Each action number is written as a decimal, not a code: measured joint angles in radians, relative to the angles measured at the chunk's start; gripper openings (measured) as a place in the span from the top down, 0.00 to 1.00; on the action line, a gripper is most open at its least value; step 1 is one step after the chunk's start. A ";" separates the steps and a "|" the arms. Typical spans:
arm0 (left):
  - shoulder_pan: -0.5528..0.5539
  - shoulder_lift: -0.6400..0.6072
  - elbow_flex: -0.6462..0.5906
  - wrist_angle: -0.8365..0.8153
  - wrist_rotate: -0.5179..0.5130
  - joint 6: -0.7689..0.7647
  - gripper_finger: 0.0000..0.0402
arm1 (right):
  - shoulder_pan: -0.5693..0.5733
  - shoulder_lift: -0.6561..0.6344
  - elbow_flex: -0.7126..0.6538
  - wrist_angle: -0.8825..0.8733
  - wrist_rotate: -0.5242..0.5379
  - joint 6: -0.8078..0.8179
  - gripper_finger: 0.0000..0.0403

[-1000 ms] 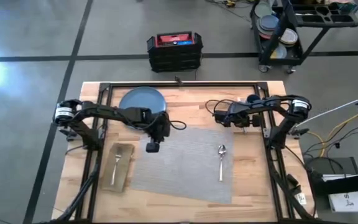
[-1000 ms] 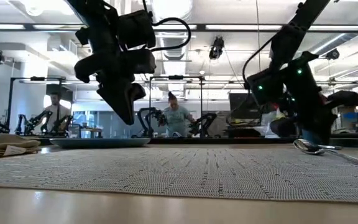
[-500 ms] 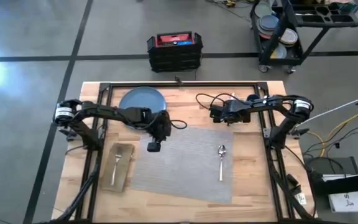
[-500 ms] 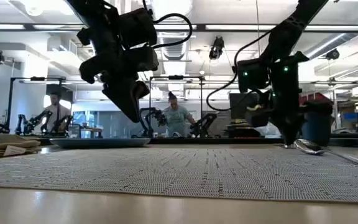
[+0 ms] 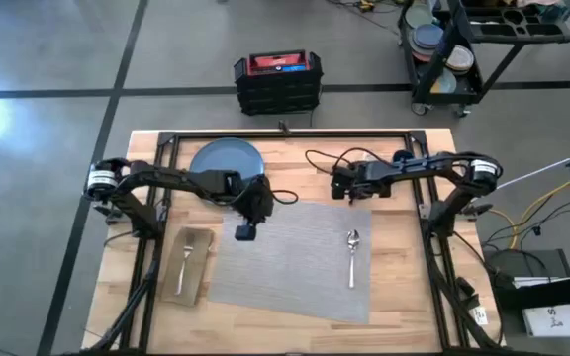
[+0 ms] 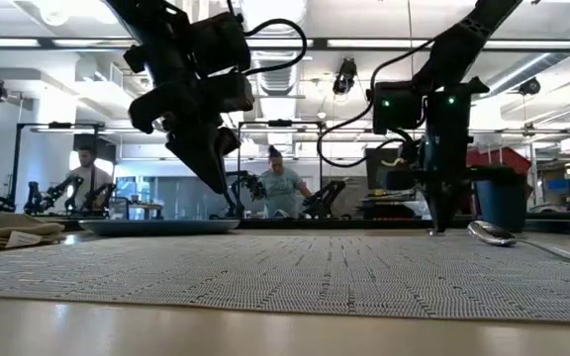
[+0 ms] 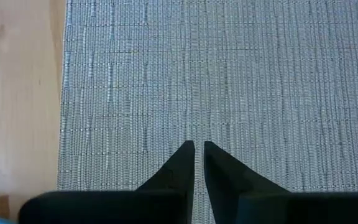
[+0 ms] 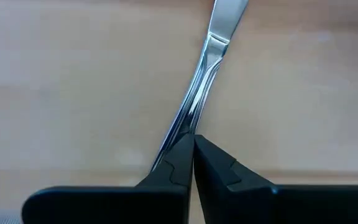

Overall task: Set table place
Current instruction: Put the silver table knife to the left of the silver spoon on the gray table mat

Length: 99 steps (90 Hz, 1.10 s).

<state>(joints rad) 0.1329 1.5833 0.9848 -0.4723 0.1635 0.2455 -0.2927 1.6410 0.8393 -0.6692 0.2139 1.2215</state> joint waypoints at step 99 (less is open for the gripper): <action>-0.004 0.205 0.003 0.388 0.152 -0.022 1.00 | -0.022 -0.040 0.022 -0.019 0.096 -0.004 1.00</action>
<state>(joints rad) 0.1287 1.7887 0.9878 -0.0845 0.3155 0.2234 -0.3149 1.6010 0.8612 -0.6884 0.3102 1.2180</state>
